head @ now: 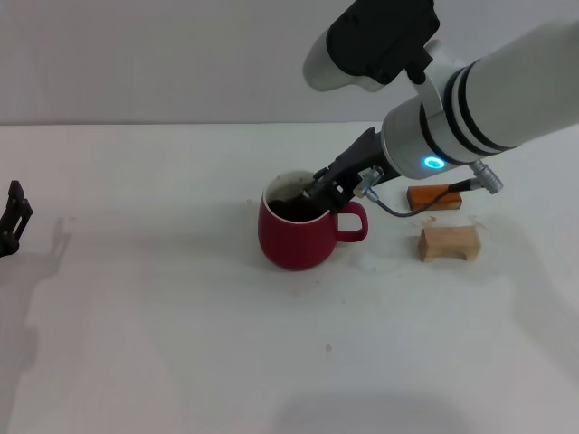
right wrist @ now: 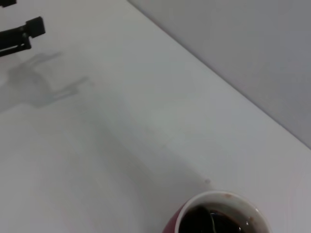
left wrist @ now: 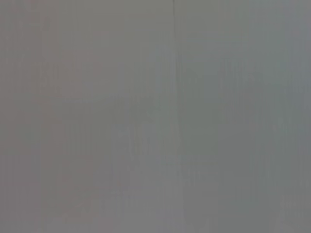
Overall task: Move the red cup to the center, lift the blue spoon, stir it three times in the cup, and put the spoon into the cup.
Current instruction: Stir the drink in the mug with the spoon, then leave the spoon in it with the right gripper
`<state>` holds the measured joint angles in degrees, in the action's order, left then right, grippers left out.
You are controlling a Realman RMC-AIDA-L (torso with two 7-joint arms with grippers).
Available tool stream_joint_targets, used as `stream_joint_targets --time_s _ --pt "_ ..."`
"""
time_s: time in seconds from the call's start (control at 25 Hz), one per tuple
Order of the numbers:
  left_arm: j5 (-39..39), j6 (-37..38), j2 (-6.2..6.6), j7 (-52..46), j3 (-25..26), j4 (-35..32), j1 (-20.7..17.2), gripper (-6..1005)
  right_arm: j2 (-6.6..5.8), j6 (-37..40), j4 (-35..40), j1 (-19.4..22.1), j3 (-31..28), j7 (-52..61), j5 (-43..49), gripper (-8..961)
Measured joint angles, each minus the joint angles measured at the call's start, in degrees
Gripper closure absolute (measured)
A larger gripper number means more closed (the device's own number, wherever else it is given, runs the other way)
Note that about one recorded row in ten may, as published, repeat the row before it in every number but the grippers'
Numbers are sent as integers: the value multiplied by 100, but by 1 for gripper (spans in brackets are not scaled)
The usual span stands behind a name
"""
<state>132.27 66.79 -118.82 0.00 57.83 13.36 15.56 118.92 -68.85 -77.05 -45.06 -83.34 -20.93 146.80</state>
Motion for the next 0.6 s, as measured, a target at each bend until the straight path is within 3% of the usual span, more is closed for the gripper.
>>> stream_joint_targets --time_s 0.4,0.52,0.6 --pt "-5 -6 0 0 0 0 25 154 0 74 -134 91 -21 0 23 691" --pt "-11 -6 2 0 0 0 35 154 -1 279 -312 201 -41 6 121 555" --pt "-32 1 6 0 2 0 40 153 0 1113 -704 560 -36 11 449 465"
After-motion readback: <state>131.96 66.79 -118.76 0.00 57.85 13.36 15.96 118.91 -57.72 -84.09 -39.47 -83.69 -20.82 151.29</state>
